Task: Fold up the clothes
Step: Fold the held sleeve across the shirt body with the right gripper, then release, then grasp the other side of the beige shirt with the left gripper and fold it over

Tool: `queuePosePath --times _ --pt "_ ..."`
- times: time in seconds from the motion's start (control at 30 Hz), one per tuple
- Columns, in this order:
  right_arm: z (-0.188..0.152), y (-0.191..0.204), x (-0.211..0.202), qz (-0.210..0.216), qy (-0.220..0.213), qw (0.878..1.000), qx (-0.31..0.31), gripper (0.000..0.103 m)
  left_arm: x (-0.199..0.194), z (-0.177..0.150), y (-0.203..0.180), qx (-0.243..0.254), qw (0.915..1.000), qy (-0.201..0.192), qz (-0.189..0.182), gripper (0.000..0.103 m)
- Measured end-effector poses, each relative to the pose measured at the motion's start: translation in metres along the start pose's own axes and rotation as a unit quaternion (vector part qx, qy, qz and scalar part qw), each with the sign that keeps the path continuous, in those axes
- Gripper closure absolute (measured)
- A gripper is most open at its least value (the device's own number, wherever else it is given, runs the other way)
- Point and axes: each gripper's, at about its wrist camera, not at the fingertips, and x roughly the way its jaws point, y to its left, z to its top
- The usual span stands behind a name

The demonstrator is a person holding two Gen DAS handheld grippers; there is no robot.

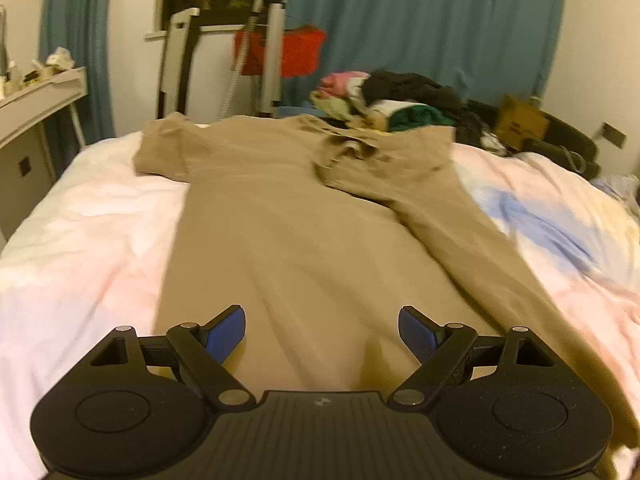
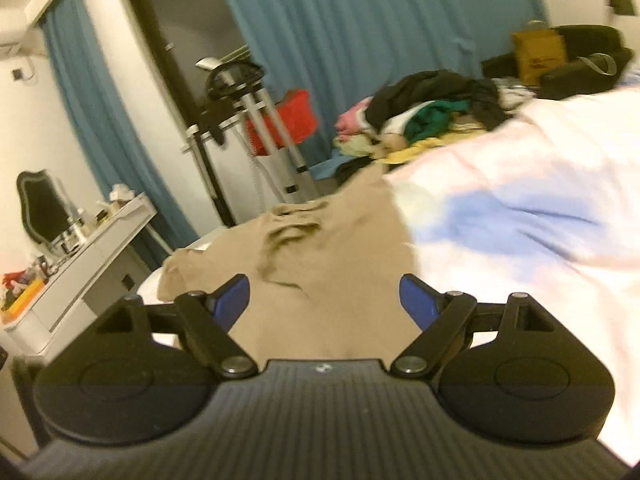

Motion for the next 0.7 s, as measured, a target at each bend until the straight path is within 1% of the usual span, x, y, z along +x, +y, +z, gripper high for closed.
queuePosePath --times 0.07,0.13,0.2,0.27,0.3,0.37,0.47,0.5,0.53,0.6,0.7 --pt "-0.004 -0.014 -0.030 -0.014 -0.019 1.000 -0.002 0.020 -0.006 -0.003 -0.009 -0.003 0.9998 0.006 -0.020 0.018" --pt "-0.004 -0.028 -0.055 -0.019 -0.040 0.999 0.001 0.020 -0.012 -0.007 -0.018 -0.007 0.9991 0.011 -0.041 0.018" --pt "-0.001 -0.044 -0.068 -0.017 -0.057 0.998 0.017 0.020 -0.018 -0.010 -0.027 -0.010 0.9979 0.017 -0.061 0.019" --pt "0.003 -0.062 -0.075 -0.019 -0.069 0.997 0.041 0.020 -0.014 -0.017 -0.039 -0.034 0.9939 0.038 -0.098 0.022" --pt "0.004 -0.072 -0.077 -0.022 -0.072 0.996 0.057 0.019 -0.010 -0.020 -0.046 -0.050 0.9904 0.051 -0.119 0.024" --pt "0.006 -0.090 -0.074 -0.021 -0.066 0.994 0.088 0.019 -0.002 -0.028 -0.059 -0.081 0.9808 0.077 -0.160 0.029" --pt "0.004 -0.113 -0.066 -0.002 -0.049 0.989 0.138 0.019 0.010 -0.039 -0.079 -0.124 0.9611 0.115 -0.219 0.036" --pt "0.003 -0.117 -0.064 0.002 -0.045 0.988 0.150 0.019 0.016 -0.043 -0.085 -0.130 0.9554 0.125 -0.234 0.042" --pt "0.003 -0.122 -0.062 0.007 -0.042 0.986 0.161 0.019 0.021 -0.046 -0.091 -0.133 0.9512 0.133 -0.245 0.044" --pt "0.001 -0.126 -0.060 0.014 -0.040 0.984 0.172 0.018 0.030 -0.050 -0.103 -0.131 0.9459 0.143 -0.260 0.052" --pt "-0.002 -0.129 -0.057 0.025 -0.038 0.982 0.181 0.018 0.035 -0.052 -0.119 -0.133 0.9409 0.154 -0.270 0.052"
